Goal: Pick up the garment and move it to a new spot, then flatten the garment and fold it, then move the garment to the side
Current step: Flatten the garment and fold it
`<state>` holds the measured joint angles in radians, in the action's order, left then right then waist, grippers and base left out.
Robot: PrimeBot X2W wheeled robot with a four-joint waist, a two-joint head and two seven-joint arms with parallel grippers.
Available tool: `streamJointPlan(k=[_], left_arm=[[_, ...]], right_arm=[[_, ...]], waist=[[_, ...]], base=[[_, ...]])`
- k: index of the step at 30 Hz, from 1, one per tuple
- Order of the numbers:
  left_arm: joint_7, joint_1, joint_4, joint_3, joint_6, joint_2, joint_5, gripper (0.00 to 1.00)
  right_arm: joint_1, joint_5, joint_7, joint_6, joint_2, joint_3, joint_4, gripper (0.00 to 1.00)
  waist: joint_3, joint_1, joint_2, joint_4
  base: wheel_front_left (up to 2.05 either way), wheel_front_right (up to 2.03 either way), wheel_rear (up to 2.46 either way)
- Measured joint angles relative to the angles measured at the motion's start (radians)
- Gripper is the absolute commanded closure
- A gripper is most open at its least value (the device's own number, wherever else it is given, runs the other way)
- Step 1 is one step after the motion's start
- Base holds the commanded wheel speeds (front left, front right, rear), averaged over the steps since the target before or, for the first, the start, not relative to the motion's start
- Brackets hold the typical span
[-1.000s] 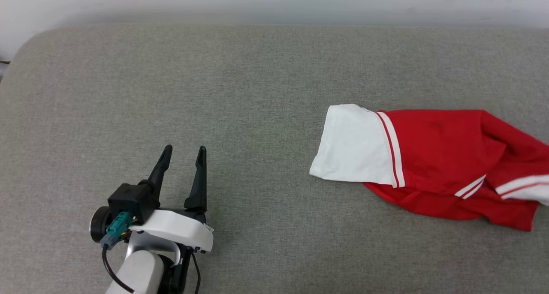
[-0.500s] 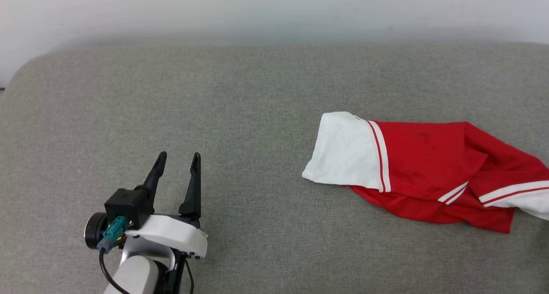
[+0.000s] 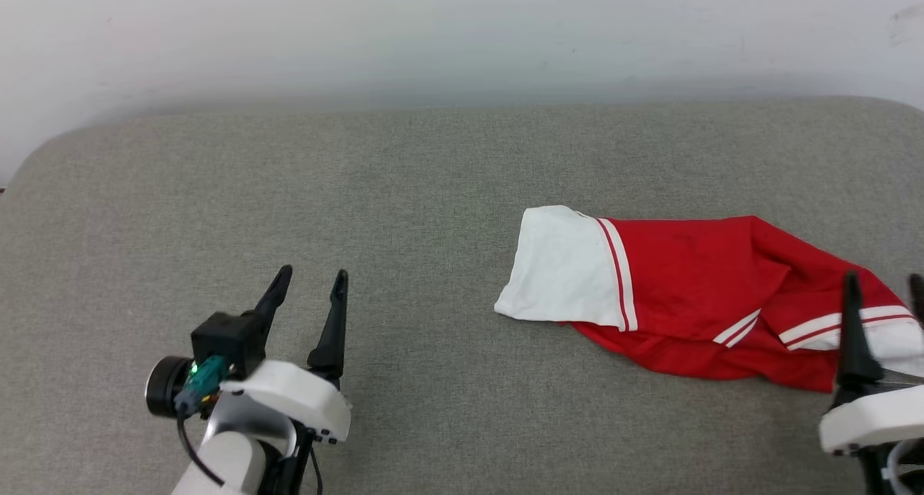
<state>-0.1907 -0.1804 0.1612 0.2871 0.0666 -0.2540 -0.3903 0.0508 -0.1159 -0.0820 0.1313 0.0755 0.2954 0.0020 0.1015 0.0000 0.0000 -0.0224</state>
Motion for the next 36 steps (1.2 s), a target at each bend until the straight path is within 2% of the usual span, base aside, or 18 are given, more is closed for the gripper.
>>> streamJointPlan(k=[8,18,26,32,34,35,36], left_arm=[[0.217,-0.132,0.009,0.096,-0.069,-0.015,0.007,0.00],[0.544,-0.326,0.076,0.244,-0.162,0.010,-0.011,0.00],[0.743,-0.461,0.171,0.364,-0.191,-0.002,-0.040,0.00],[0.909,-0.552,0.234,0.477,-0.196,-0.040,-0.104,0.00],[0.936,-0.578,0.231,0.515,-0.196,-0.062,-0.132,0.00],[0.942,-0.586,0.230,0.527,-0.196,-0.071,-0.143,0.46],[0.945,-0.595,0.228,0.544,-0.195,-0.080,-0.150,1.00]], right_arm=[[-0.073,-0.003,0.039,0.000,-0.022,-0.120,-0.167,0.00],[-0.079,-0.064,0.041,0.000,-0.023,-0.196,-0.197,0.00],[-0.052,-0.105,0.019,0.000,-0.024,-0.230,-0.154,0.00],[-0.028,-0.132,-0.007,0.000,-0.024,-0.244,-0.115,0.00],[-0.025,-0.139,-0.014,0.000,-0.024,-0.243,-0.102,0.00],[-0.025,-0.143,-0.018,0.000,-0.024,-0.243,-0.096,0.00],[-0.025,-0.145,-0.022,0.000,-0.024,-0.243,-0.093,0.00]], waist=[[0.029,0.0000,0.0000,-0.034],[0.112,0.0000,0.0000,-0.117],[0.193,0.0001,0.0000,-0.186],[0.240,0.0000,0.0000,-0.223],[0.249,0.0000,0.0000,-0.233],[0.252,0.0000,0.0000,-0.237],[0.255,0.0000,0.0000,-0.240]], base=[[0.00,0.00,0.00],[0.00,0.00,0.00],[0.00,0.00,0.00],[0.00,0.00,0.00],[0.00,0.00,0.00],[0.00,0.00,0.00],[0.00,0.00,0.00]])
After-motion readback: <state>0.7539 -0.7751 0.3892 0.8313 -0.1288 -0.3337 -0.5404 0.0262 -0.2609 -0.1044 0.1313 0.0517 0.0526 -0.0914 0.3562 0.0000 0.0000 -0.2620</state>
